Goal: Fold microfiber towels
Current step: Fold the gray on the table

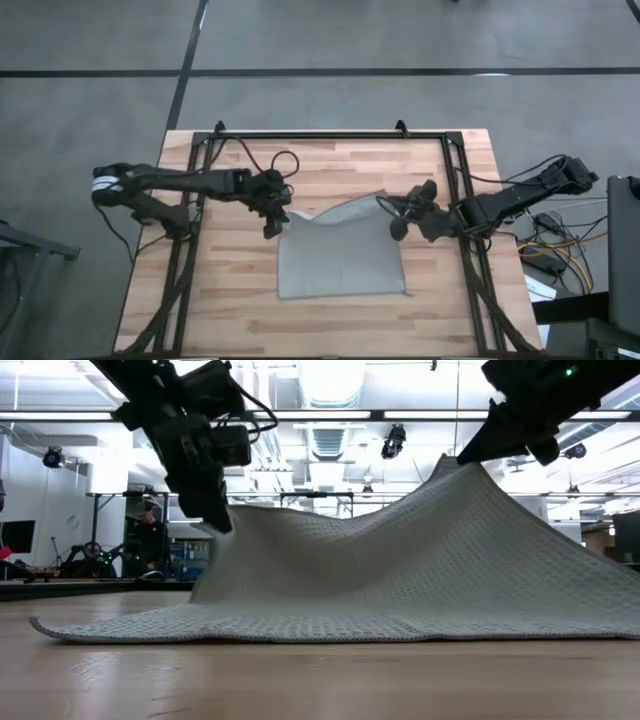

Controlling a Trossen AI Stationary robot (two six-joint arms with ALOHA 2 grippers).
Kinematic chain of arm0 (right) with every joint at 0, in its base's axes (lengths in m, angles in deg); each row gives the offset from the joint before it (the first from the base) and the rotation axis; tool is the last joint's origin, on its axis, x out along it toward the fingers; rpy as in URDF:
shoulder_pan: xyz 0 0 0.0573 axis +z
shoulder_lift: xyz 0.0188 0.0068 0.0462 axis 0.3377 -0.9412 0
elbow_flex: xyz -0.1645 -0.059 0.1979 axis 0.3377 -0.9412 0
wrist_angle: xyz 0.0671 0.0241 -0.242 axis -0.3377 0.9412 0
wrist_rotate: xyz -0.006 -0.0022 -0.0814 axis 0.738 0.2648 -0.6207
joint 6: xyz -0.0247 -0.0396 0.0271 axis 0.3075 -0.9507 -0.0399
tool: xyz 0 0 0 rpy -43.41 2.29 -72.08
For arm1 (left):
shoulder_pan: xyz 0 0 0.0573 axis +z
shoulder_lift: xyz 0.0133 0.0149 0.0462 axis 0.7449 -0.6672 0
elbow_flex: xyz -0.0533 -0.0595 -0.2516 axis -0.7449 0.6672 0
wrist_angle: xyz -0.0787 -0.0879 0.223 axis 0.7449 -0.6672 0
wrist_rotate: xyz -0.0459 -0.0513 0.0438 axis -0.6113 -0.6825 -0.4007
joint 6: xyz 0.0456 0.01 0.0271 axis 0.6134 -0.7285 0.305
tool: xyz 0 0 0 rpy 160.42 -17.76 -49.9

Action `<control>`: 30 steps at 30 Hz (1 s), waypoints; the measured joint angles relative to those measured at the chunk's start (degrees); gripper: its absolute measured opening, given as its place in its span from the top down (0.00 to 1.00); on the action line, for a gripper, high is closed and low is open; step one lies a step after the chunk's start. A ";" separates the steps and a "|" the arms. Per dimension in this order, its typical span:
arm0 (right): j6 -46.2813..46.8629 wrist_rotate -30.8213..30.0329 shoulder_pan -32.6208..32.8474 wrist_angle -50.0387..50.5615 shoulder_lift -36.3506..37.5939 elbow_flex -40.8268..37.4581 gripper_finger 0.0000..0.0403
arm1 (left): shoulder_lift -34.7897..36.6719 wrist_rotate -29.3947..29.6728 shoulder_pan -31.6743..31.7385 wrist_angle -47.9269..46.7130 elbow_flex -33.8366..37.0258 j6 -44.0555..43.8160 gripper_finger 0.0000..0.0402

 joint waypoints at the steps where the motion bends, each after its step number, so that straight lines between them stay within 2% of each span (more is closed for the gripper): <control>1: -0.06 0.00 -0.38 0.16 -0.05 0.00 0.98 | -0.24 0.02 0.22 0.12 0.00 0.14 1.00; 5: -0.17 0.10 -1.90 1.08 -0.40 -0.06 0.98 | -0.67 0.34 1.35 0.50 0.00 0.31 1.00; 13: -0.18 0.24 -5.01 1.76 -3.54 -0.87 0.98 | -0.89 4.92 3.91 4.32 0.00 0.40 1.00; 24: -3.17 0.29 -12.46 1.68 -4.74 -0.98 0.98 | -0.90 3.81 8.60 2.93 0.00 3.58 0.99; 30: -3.22 3.33 -14.60 1.68 -4.87 -0.98 0.98 | -0.91 3.76 9.51 2.88 0.00 3.90 0.98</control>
